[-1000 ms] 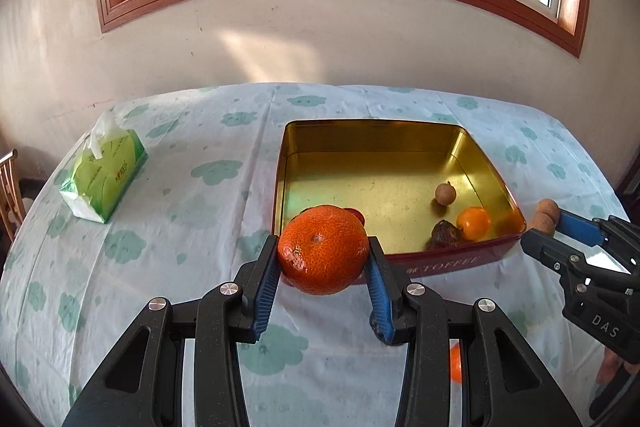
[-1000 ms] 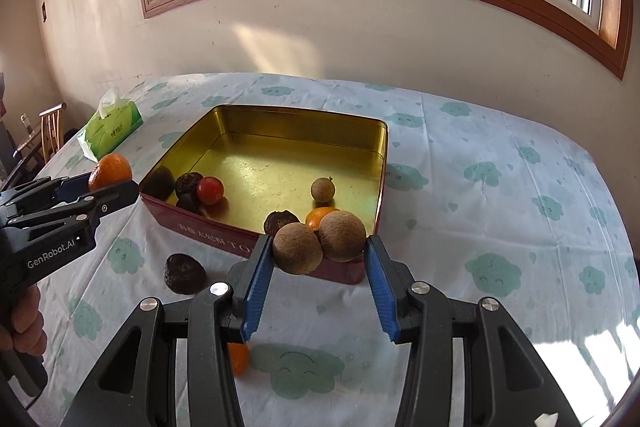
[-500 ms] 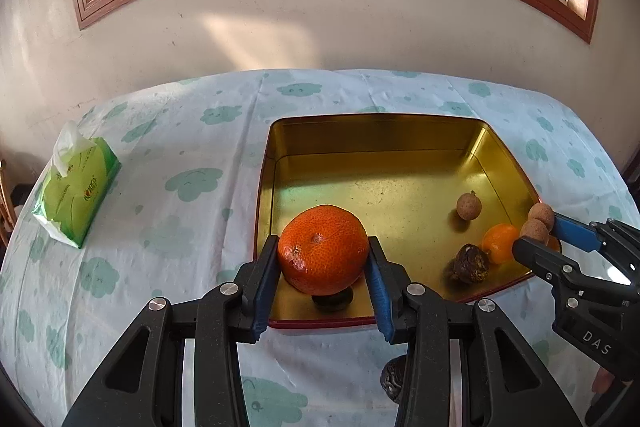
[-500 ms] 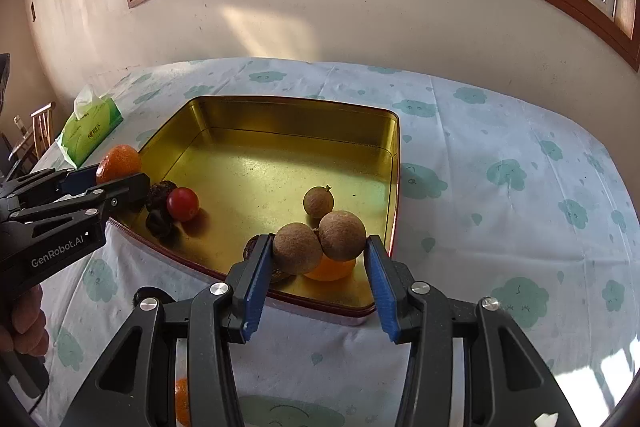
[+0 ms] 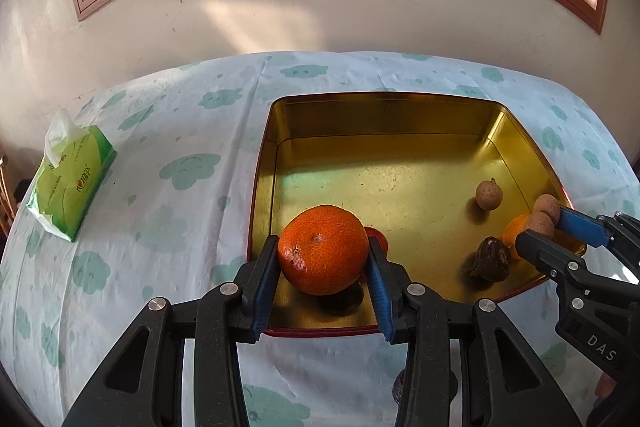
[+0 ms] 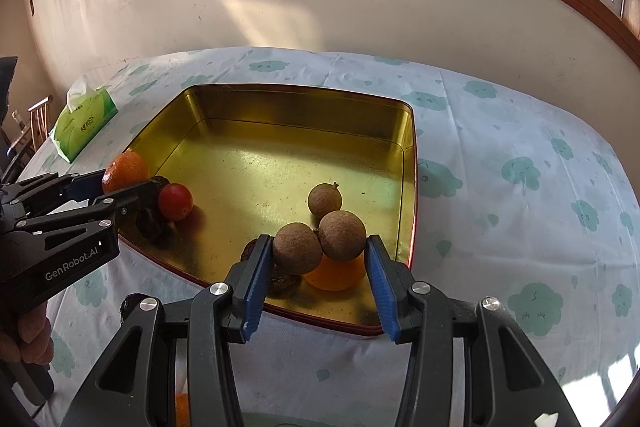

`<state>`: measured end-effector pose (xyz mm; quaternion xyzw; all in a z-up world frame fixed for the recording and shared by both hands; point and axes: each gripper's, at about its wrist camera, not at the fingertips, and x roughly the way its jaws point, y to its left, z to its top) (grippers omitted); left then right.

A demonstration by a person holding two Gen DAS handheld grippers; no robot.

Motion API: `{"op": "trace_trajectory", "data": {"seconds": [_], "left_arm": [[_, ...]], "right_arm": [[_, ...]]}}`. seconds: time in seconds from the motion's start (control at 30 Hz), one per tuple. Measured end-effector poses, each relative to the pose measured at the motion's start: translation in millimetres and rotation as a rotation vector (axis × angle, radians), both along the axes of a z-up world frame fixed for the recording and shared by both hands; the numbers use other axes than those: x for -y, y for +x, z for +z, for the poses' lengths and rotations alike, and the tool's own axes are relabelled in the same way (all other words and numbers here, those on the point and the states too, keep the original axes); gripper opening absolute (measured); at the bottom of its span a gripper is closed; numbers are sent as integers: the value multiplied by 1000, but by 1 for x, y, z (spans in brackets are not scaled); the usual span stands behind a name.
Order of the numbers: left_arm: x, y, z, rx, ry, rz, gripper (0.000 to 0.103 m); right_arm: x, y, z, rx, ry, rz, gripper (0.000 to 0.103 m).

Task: Organize fruits
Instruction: 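Carry the longans and orange into the tin and open both tools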

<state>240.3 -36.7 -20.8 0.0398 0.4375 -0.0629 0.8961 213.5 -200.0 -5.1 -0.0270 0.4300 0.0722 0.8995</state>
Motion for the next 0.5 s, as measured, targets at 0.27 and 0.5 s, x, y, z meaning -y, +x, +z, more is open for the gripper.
{"op": "trace_trajectory", "data": {"seconds": [0.27,0.5], "left_arm": [[1,-1,-4,-19,2,10,43],[3,-7,2,-11,8,9,52]], "right_arm": [[-1,2,0,-1,-5,-3,44],[-2,-4,4,10,-16,-5,55]]}}
